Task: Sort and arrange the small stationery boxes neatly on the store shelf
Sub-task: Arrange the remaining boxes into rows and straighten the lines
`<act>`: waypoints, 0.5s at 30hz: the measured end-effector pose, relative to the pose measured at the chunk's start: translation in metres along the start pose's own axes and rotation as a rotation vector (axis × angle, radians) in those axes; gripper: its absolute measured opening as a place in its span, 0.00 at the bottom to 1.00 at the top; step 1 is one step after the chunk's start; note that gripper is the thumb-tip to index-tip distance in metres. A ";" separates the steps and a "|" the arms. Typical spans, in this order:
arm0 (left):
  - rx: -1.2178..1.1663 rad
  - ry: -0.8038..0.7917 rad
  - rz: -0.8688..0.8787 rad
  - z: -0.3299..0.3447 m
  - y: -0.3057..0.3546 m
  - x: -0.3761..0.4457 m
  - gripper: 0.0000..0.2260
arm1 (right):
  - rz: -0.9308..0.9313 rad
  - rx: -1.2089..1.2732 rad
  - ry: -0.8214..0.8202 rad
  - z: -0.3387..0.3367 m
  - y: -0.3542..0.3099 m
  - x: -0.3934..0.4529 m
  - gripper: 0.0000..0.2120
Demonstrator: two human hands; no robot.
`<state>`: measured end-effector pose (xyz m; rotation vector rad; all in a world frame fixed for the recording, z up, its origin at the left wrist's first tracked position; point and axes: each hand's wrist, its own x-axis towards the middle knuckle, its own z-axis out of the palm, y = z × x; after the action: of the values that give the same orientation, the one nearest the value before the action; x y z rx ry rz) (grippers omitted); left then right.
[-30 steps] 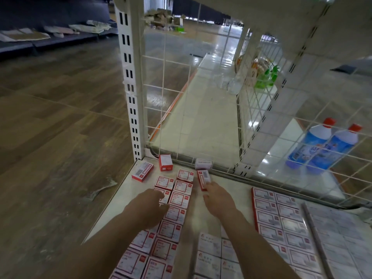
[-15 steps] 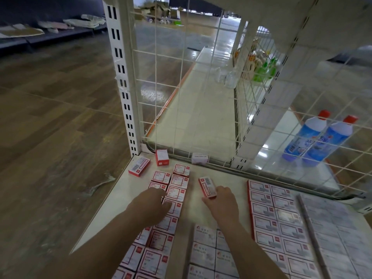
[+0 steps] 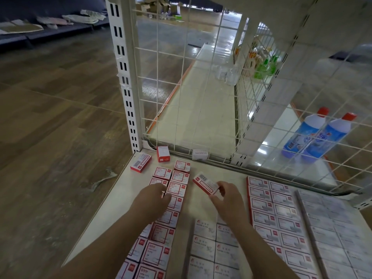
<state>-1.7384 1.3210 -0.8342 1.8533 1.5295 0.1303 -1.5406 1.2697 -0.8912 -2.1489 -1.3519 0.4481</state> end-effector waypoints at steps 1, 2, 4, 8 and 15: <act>-0.035 0.014 -0.001 0.000 -0.001 0.000 0.18 | -0.052 0.023 -0.021 -0.004 -0.003 -0.006 0.20; -0.069 0.028 0.004 0.001 -0.001 -0.001 0.18 | -0.097 0.053 -0.050 -0.008 -0.007 -0.012 0.21; -0.137 0.050 0.016 0.002 -0.001 -0.001 0.17 | -0.189 0.081 -0.106 -0.013 -0.015 -0.023 0.20; -0.287 0.006 0.001 0.003 0.000 -0.003 0.14 | -0.310 0.053 -0.162 -0.016 -0.033 -0.039 0.20; -0.522 -0.060 -0.071 -0.003 -0.001 -0.009 0.09 | -0.196 0.220 -0.300 -0.016 -0.050 -0.048 0.19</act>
<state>-1.7429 1.3144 -0.8298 1.3763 1.3577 0.3972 -1.5885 1.2392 -0.8485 -1.8014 -1.5747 0.8242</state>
